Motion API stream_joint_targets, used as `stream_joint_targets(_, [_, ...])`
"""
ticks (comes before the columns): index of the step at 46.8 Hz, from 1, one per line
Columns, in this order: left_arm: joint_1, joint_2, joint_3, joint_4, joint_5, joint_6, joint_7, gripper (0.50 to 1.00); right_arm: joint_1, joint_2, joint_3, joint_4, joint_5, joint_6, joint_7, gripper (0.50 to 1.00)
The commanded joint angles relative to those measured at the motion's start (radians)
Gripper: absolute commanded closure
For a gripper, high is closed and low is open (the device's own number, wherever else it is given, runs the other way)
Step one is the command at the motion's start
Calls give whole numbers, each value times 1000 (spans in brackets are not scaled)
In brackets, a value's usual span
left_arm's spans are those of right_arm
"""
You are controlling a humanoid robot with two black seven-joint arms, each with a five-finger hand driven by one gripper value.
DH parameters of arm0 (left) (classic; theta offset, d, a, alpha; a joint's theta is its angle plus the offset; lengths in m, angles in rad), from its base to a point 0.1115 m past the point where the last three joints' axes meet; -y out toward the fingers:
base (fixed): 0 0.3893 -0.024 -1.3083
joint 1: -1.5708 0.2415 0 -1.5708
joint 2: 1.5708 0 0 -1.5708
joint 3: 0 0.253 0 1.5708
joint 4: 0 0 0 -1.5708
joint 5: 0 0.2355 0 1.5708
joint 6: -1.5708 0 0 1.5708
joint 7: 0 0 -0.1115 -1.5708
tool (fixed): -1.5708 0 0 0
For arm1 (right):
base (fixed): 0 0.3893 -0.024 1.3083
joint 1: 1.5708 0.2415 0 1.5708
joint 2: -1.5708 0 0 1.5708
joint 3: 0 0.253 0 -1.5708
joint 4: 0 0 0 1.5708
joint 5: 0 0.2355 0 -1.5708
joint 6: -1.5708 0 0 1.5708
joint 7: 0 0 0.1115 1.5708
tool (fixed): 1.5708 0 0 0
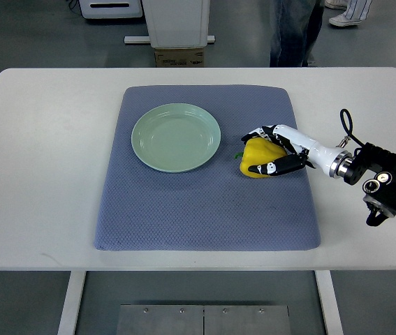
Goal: Place yellow pepper on plate with right hand
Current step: 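Lift the pepper with the right hand and carry it over the plate, then lower the pepper onto the green plate with the right hand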
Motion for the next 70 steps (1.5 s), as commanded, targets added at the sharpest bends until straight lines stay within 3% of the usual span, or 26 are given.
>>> stream_joint_targets(1, [0, 0, 0, 0, 0, 0, 0, 500, 37, 7, 2, -4, 3, -2, -6, 1000])
stream_joint_targets(17, [0, 0, 0, 0, 0, 0, 0, 500, 169, 175, 1, -77, 31, -43, -106, 1000])
stream_joint_targets(36, [0, 0, 0, 0, 0, 0, 0, 500, 223, 394, -7, -198, 29, -71, -149, 1000])
stream_joint_targets(70, [0, 0, 0, 0, 0, 0, 0, 500, 225, 397, -122, -215, 19, -101, -170, 1000])
